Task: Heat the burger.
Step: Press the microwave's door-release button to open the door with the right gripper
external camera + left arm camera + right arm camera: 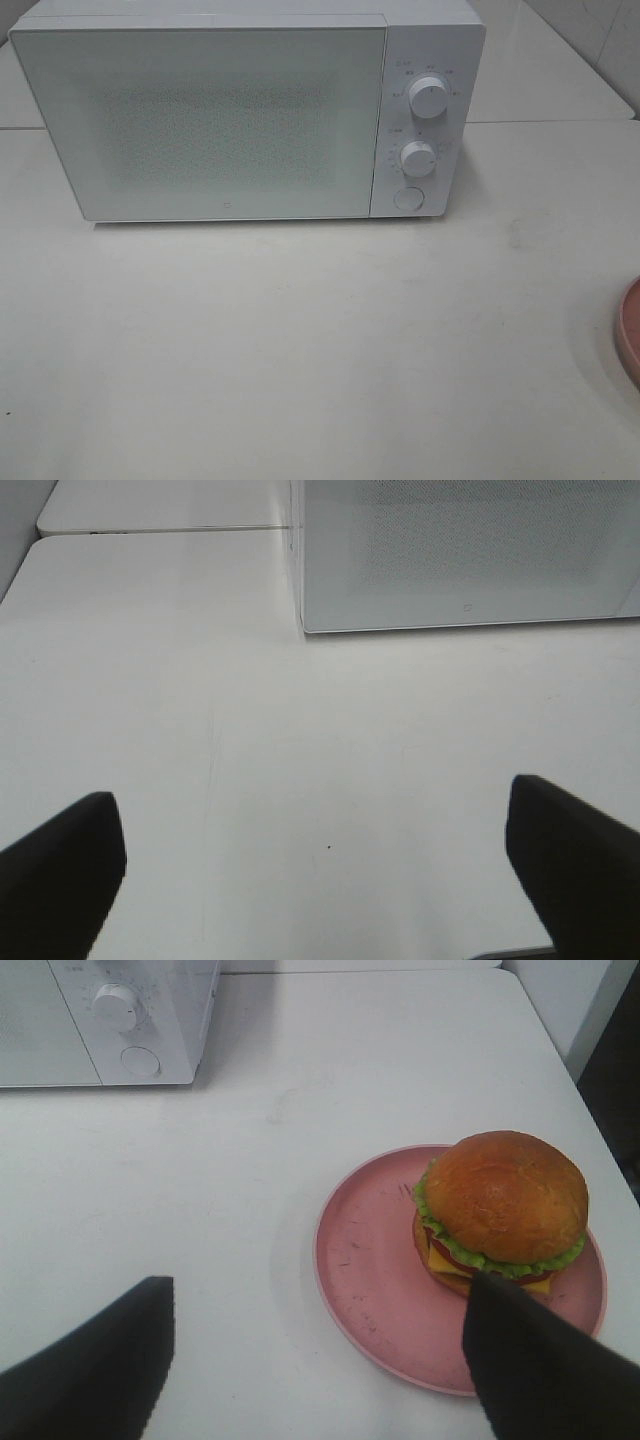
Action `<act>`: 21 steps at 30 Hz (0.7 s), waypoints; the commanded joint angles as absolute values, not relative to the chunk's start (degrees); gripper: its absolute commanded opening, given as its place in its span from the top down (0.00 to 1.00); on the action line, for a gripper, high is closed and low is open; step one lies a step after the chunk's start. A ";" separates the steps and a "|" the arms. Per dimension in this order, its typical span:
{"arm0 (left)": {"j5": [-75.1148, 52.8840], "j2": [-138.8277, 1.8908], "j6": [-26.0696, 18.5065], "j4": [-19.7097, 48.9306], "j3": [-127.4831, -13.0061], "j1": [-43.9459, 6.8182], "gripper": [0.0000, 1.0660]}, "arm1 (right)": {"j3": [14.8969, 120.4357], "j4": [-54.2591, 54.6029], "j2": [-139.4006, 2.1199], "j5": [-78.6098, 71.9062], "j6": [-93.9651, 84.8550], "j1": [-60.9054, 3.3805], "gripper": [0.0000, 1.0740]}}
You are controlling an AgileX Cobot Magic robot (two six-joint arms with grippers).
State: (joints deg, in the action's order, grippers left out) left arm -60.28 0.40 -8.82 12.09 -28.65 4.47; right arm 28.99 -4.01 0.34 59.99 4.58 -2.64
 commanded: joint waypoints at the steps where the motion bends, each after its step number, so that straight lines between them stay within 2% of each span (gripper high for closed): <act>1: -59.53 1.72 -8.88 12.43 -28.48 4.53 0.08 | 29.05 -3.90 1.78 59.36 4.93 -2.41 0.29; 21: -59.53 1.72 -8.88 12.43 -28.48 4.53 0.08 | 29.16 -3.90 1.78 59.30 4.81 -2.41 0.29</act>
State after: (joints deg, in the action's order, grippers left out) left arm -60.28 0.40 -8.82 12.09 -28.65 4.47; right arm 28.99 -4.01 0.34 59.99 4.58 -2.64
